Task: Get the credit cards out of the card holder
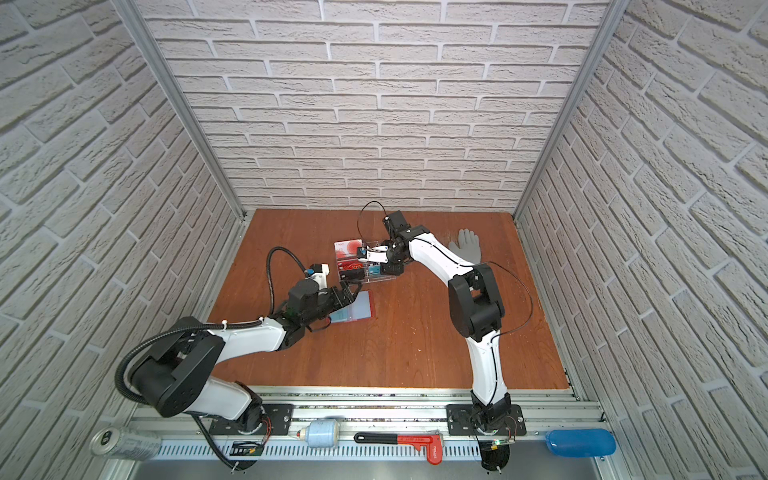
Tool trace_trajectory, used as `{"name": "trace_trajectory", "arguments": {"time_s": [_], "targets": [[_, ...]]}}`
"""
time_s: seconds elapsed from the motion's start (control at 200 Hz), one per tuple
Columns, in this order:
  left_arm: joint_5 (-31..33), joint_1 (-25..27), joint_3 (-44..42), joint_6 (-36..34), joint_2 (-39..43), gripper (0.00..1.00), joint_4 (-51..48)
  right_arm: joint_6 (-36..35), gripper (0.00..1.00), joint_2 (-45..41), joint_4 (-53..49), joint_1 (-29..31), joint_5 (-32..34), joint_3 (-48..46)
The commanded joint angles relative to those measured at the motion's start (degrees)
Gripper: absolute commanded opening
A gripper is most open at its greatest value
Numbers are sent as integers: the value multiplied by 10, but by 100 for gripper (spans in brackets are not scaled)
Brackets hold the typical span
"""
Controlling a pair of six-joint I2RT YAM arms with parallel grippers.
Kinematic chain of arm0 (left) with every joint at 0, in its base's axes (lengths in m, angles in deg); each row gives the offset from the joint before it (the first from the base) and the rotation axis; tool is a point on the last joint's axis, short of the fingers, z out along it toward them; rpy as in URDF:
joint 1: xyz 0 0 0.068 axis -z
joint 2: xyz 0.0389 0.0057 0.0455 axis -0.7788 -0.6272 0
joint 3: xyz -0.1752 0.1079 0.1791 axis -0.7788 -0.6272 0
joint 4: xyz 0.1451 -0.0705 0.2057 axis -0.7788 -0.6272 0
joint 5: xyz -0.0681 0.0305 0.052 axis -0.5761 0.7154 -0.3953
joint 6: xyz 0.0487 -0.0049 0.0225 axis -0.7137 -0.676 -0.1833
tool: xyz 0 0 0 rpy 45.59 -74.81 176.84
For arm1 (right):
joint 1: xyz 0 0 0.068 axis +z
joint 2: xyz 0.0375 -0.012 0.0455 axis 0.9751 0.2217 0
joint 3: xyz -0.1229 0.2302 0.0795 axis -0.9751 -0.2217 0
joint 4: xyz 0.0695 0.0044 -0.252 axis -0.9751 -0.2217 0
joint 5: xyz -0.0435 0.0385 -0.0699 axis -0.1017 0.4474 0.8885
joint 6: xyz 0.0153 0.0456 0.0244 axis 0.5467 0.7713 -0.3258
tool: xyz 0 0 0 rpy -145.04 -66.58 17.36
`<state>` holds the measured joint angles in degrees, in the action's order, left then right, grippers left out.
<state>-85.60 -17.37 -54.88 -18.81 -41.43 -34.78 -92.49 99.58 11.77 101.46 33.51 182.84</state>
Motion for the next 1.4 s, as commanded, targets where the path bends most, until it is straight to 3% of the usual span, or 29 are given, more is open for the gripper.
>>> {"name": "trace_trajectory", "arguments": {"time_s": [0.0, 0.22, 0.32, 0.395, 0.455, 0.625, 0.935, 1.395], "targets": [[8, 1, -7, -21, 21, 98, 18, 97, 100, -95, 112, -3, 14, -70], [28, 0, 2, -60, 66, 98, -36, 330, 100, -199, 355, -5, 175, -254], [43, 0, 4, -76, 92, 98, -67, 401, 100, -187, 309, -5, 219, -250], [57, 0, 6, -82, 105, 98, -88, 432, 100, -164, 241, -5, 190, -233], [62, 0, 6, -83, 109, 98, -97, 454, 100, -155, 244, -5, 172, -249], [62, 0, 5, -76, 108, 98, -104, 485, 100, -118, 268, -2, 152, -273], [55, -12, 3, -63, 95, 98, -95, 508, 100, -66, 210, 9, 163, -216], [32, -28, -1, -41, 68, 98, -66, 602, 100, -4, 233, 18, 254, -157]]}}
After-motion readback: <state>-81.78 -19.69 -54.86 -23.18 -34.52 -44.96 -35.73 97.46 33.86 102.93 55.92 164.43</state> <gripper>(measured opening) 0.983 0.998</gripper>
